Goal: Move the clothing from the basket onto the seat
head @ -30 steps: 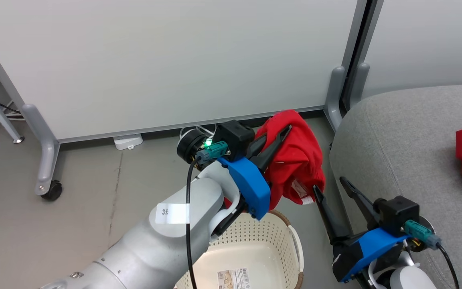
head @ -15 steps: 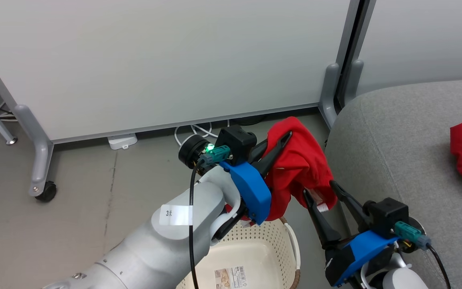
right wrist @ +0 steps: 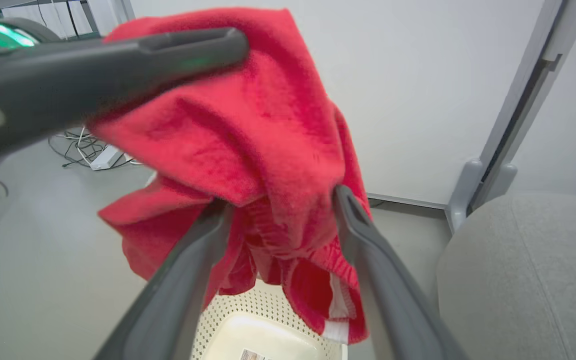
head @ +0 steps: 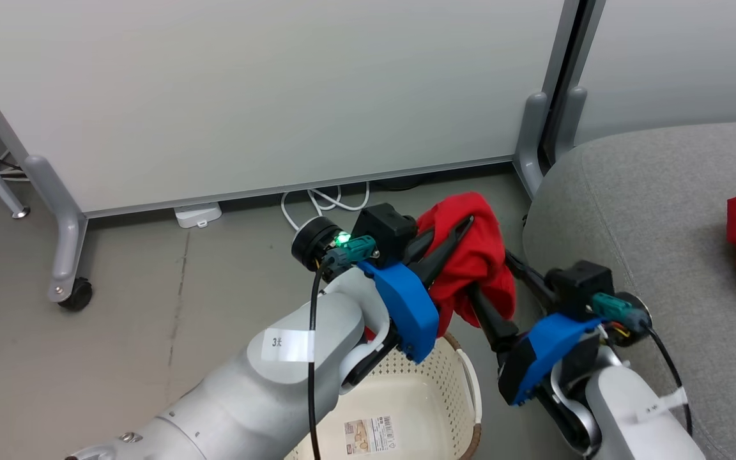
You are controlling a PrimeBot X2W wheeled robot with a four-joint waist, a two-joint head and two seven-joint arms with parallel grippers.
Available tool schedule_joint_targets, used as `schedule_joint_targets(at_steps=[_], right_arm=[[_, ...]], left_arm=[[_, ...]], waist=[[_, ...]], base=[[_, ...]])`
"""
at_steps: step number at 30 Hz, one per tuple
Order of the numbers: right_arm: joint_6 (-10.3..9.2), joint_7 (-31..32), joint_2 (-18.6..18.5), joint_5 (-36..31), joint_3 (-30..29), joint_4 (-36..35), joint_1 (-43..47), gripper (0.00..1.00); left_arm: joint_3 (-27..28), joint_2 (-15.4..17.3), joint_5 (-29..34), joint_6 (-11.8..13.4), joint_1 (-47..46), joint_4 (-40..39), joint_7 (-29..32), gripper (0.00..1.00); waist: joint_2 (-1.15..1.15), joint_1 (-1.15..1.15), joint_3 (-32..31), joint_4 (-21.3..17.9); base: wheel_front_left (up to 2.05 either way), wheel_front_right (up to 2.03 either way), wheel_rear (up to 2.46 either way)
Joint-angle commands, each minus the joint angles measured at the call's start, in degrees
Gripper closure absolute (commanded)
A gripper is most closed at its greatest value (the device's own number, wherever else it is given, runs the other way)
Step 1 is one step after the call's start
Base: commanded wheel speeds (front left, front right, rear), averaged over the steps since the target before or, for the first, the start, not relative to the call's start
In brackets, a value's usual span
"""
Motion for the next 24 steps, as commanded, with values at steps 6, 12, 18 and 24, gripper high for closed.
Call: schedule_joint_targets(at_steps=[6, 12, 18, 24], right_arm=[[0.02, -0.9, -1.2, 1.43, 3.56, 5.74, -6.54, 0.0], [0.01, -2.61, -1.2, 2.99, 7.13, 10.96, -11.03, 0.0], [0.02, -3.89, -1.05, 6.79, 11.39, 15.32, -13.17, 1.0], [0.02, -5.11, -1.64, 9.63, 13.77, 17.56, -13.46, 1.0]], left_arm=[[-1.1, -0.18, -0.45, -0.05, -1.25, -0.78, -0.27, 1.0], [-2.17, -0.19, -1.09, -0.04, -1.07, -1.34, -0.27, 1.0], [-2.6, -0.02, -1.62, -0.04, -0.73, -1.68, -0.27, 1.0], [-1.94, 0.49, -1.61, -0.04, -0.53, -1.27, -0.28, 1.0]], waist=[[-0.01, 0.0, 0.56, 0.34], [-0.01, 0.0, 0.4, 0.39], [-0.01, 0.0, -0.48, 0.31], [-0.01, 0.0, -0.97, -0.14]], base=[[0.0, 0.0, 0.0], [0.0, 0.0, 0.0], [0.0, 0.0, 0.0], [0.0, 0.0, 0.0]])
